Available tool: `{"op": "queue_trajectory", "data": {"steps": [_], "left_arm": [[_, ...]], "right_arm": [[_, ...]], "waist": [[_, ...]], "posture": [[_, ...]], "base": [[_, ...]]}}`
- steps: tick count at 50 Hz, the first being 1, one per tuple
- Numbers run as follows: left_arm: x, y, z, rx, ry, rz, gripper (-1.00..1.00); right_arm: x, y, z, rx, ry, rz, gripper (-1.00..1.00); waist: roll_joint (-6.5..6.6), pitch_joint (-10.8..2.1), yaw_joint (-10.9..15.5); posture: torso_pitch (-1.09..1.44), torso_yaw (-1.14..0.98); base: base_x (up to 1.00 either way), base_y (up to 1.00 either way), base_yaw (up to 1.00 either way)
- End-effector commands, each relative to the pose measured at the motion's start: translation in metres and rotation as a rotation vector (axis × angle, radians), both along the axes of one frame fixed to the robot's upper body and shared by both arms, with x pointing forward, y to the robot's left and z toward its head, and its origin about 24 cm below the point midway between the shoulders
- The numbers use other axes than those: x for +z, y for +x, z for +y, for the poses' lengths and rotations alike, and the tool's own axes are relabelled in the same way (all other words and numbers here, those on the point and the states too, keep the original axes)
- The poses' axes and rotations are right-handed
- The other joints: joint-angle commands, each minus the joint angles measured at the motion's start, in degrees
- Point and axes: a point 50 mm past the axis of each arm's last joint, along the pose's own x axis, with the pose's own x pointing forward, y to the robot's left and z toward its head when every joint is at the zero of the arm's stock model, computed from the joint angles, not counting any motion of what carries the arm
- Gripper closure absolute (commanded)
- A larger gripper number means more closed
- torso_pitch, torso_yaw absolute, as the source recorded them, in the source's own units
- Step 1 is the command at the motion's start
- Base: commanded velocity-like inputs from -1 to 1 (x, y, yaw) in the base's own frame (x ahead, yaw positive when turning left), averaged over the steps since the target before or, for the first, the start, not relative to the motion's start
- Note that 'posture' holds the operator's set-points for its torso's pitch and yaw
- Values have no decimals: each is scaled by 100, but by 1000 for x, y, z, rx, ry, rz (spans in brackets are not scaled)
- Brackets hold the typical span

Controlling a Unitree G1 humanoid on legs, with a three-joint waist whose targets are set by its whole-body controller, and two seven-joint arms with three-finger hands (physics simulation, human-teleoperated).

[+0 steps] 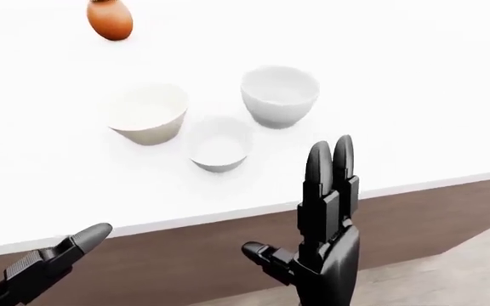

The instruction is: Stack the bowls from largest to smallest.

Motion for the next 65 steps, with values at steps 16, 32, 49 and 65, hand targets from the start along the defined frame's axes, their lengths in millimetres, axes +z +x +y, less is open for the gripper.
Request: {"op": "queue_trajectory", "data": {"steps": [16, 32, 49, 65], "left_arm": [[5, -4, -3, -14, 10, -36, -100], [5, -3, -3, -14, 12, -36, -100], [5, -3, -3, -16, 13, -34, -100], [6, -3, -3, -15, 9, -33, -100]], "right_arm": [[7, -2, -2, -65, -11, -81, -100], [4, -2, 1, -42, -42, -66, -100], [3, -2, 1, -40, -48, -64, -100], [2, -2, 1, -37, -48, -60, -100]], "waist": [[412, -29, -245], [245, -204, -89], [266, 30, -82], [592, 110, -53]], "posture": [[0, 0], [0, 0], [0, 0], [0, 0]], "base": [[0, -5, 0], [0, 0, 0], [4, 0, 0], [18, 0, 0]]}}
